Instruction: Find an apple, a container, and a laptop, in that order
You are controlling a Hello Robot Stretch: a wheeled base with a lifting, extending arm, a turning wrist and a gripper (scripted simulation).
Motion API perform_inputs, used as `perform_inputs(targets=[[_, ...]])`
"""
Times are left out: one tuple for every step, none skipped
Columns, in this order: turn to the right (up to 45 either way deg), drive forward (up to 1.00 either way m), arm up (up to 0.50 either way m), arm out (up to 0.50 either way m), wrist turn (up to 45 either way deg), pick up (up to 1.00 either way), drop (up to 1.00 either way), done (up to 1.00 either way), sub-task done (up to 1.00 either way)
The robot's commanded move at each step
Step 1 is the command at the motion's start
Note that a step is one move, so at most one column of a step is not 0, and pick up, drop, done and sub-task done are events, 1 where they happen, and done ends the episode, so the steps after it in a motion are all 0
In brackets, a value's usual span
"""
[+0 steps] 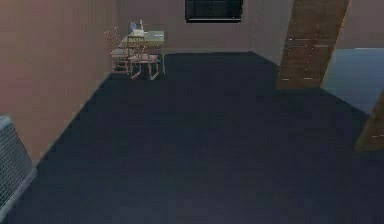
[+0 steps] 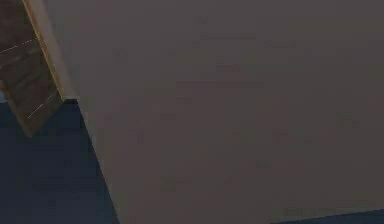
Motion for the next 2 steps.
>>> perform_inputs(targets=[[0.0,1.00,0.00,0.00,0.0,0.00,0.00,0.00,0.00],[0.0,1.00,0.00,0.00,0.0,0.00,0.00,0.00,0.00]])
